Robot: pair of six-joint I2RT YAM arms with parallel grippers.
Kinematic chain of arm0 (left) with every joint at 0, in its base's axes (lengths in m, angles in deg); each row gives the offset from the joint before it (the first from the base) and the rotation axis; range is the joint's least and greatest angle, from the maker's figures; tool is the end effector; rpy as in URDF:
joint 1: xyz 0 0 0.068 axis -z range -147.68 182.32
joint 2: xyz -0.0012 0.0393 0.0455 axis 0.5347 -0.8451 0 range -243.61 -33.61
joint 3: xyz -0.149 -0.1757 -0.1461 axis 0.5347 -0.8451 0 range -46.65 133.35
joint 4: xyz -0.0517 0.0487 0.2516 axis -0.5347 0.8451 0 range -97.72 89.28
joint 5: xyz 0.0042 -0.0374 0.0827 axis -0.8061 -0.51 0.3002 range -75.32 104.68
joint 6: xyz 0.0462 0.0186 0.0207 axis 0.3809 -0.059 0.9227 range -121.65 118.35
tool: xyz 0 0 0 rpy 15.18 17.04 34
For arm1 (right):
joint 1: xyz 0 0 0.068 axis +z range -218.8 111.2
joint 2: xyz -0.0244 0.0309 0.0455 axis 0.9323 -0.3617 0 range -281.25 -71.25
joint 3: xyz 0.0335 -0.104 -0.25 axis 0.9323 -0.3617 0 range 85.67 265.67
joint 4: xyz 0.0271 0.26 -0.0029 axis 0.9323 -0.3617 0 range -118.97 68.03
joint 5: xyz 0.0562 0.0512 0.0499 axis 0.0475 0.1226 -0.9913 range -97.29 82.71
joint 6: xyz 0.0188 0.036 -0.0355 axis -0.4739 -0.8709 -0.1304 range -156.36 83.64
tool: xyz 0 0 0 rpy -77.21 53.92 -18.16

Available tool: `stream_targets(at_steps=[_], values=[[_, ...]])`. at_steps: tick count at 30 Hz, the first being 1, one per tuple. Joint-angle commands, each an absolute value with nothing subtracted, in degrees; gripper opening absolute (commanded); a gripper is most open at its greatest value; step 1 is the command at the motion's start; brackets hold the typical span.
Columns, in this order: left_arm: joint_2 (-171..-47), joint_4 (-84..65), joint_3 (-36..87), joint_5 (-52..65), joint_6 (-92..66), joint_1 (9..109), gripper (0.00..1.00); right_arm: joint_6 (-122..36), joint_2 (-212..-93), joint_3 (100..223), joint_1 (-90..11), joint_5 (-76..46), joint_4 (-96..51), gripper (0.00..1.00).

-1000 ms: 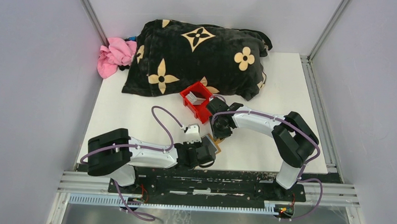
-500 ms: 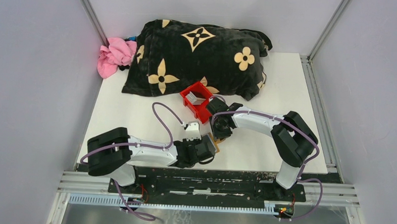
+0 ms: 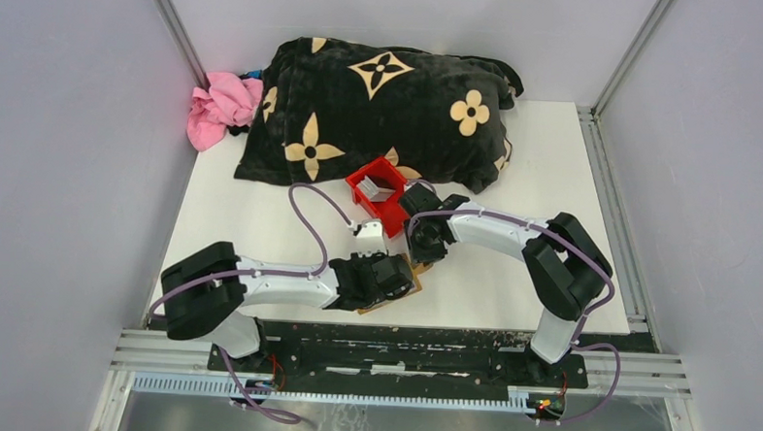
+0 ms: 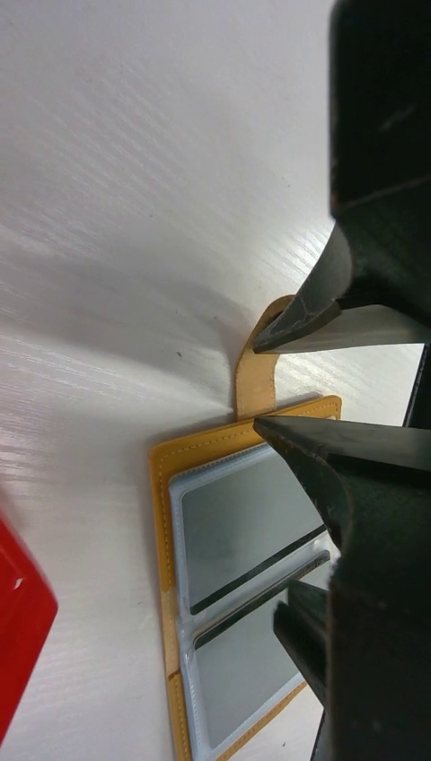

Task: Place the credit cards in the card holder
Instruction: Insert the credit card into the card holder, then close the card holder at the center of the board.

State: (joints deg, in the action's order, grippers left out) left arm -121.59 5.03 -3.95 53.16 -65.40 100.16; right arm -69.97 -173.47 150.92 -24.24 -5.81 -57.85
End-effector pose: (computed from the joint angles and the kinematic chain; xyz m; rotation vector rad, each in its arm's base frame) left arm 0.1260 -0.2506 0.1591 -0.1476 2.3078 -0.2717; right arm 0.2429 0.2379 0.1674 -0.2694 2.8704 0.2453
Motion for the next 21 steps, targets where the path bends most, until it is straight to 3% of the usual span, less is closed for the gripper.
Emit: stream_targets(at_steps=[1,5,7,21], values=[[-114.2,10.3,-1.8,57.1,-66.1,100.0,0.24,-70.2,-172.1,153.6,-24.8,-6.3,-56.5,0.39],[-107.4,13.3,-6.7,56.9,-73.2,99.9,0.42,-70.1,-171.1,152.8,-24.8,-9.2,-54.3,0.42],[-104.0,13.4,-10.1,55.6,-75.5,99.9,0.46,-70.1,-170.7,152.3,-24.8,-10.4,-53.3,0.45],[-97.2,12.4,-22.9,48.9,-88.2,100.4,0.54,-68.4,-165.6,150.0,-24.7,-14.4,-52.7,0.6]])
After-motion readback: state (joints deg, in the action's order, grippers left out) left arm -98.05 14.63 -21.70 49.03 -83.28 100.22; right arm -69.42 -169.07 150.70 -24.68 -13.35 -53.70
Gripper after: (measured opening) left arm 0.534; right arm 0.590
